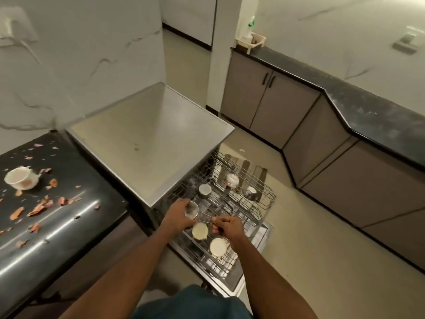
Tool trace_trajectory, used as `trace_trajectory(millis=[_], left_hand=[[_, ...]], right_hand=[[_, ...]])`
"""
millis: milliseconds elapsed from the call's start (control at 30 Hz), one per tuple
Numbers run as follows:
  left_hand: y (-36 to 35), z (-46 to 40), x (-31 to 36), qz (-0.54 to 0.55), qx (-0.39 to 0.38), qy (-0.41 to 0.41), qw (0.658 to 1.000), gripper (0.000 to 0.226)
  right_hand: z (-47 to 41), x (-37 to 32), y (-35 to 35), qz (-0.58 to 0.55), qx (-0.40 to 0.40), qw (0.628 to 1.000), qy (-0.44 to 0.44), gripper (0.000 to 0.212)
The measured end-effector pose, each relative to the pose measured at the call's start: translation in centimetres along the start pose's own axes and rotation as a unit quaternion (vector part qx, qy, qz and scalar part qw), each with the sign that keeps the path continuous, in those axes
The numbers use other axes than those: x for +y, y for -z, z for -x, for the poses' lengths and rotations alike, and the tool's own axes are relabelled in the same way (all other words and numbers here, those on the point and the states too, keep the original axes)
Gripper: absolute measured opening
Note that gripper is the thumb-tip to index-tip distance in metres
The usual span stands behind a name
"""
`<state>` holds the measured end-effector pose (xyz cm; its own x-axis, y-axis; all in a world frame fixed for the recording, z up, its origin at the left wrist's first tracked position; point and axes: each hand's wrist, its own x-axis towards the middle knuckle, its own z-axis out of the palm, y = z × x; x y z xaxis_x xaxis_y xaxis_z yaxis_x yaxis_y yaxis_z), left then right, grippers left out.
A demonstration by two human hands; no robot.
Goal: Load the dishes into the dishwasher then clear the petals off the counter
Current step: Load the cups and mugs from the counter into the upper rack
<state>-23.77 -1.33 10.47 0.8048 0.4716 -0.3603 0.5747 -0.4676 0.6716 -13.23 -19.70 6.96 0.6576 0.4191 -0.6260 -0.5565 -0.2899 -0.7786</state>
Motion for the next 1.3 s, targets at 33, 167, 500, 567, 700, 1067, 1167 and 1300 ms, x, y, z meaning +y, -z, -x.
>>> trace_trajectory(millis=[33,167,500,567,700,1067,1167,1300], left_hand=[[-1.0,-0.2,0.8,-0.004,-0.008,-0.001,1.000,0.075],[-4.8,-1.1,3.5,-0.033,-0.045,-0.025,0.998,0.068],[-10.0,-4.7,6.9,-0.124,-0.138,-0.086,0.979,0.061],[-11.0,-5.7,6.8,-0.138,-0.153,-0.085,0.975,0.065],[-12.3,-8.4,6.7,-0.158,-0.191,-0.084,0.965,0.068],[-16.9,-20.1,4.8,-0.147,-0.238,-0.070,0.958,0.061],[-19.1,-23.8,3.7,-0.139,-0.242,-0.054,0.959,0.053],[-22.2,-28.0,2.0,-0.146,-0.234,-0.037,0.961,0.052]], right_hand=[[0.1,0.1,1.2,-0.008,0.007,1.000,-0.002,0.008],[0.6,1.1,5.6,-0.036,0.052,0.998,-0.013,0.011],[0.3,4.6,9.6,-0.128,0.167,0.977,-0.044,0.006],[0.0,4.8,9.8,-0.135,0.186,0.972,-0.051,0.008],[-1.6,5.3,9.8,-0.147,0.238,0.958,-0.067,0.008],[-12.5,7.0,9.9,-0.151,0.370,0.907,-0.128,0.013],[-16.2,8.6,10.7,-0.090,0.369,0.913,-0.150,0.022],[-21.1,11.2,11.5,-0.072,0.339,0.922,-0.172,0.034]])
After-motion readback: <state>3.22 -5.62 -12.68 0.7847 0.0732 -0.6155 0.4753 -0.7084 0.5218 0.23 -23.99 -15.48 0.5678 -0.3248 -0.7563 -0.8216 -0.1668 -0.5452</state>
